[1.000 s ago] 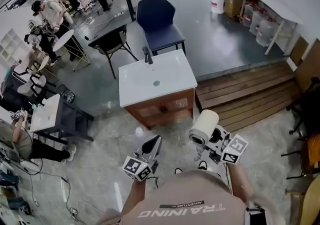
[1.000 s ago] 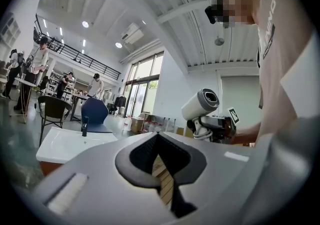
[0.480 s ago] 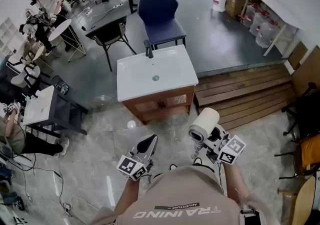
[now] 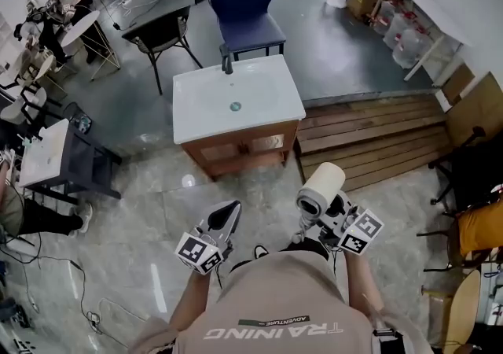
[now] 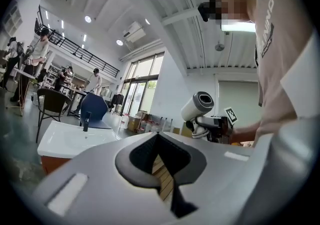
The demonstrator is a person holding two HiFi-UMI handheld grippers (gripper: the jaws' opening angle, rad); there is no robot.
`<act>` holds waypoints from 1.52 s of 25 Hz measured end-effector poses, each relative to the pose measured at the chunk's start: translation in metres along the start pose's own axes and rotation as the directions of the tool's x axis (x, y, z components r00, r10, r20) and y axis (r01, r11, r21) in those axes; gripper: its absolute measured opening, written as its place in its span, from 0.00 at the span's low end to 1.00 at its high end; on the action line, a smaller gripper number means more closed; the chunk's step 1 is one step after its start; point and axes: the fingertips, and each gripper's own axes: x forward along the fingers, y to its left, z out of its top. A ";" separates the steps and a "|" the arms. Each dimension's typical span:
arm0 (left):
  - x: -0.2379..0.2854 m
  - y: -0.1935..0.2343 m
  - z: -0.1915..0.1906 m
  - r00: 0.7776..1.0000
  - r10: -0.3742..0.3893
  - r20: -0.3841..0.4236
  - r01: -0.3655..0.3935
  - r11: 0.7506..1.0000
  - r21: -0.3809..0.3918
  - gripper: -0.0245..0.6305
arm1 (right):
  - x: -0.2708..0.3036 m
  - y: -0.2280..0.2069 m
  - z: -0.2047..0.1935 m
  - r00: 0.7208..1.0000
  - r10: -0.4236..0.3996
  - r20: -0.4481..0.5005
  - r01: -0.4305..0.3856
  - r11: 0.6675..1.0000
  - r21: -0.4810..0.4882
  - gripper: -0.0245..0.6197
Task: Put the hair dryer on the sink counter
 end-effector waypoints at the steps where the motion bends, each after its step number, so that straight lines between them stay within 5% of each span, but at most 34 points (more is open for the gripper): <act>1: 0.000 0.000 -0.002 1.000 -0.001 -0.004 0.001 1.000 -0.005 0.04 | -0.001 0.000 0.000 1.000 -0.001 0.000 0.001 1.000 0.004 0.38; 10: 0.040 -0.003 -0.014 0.999 -0.026 -0.037 0.025 0.999 -0.033 0.04 | -0.010 -0.027 0.001 1.000 0.008 -0.027 -0.008 1.000 -0.001 0.38; 22: 0.126 0.008 0.017 0.998 0.057 -0.034 -0.056 0.998 0.022 0.04 | -0.006 -0.110 0.040 0.995 0.098 -0.019 -0.099 0.995 -0.024 0.38; 38: 0.211 0.025 0.007 0.987 0.156 -0.038 -0.156 0.988 0.021 0.04 | -0.002 -0.203 0.048 0.978 0.202 -0.061 -0.202 0.979 0.005 0.38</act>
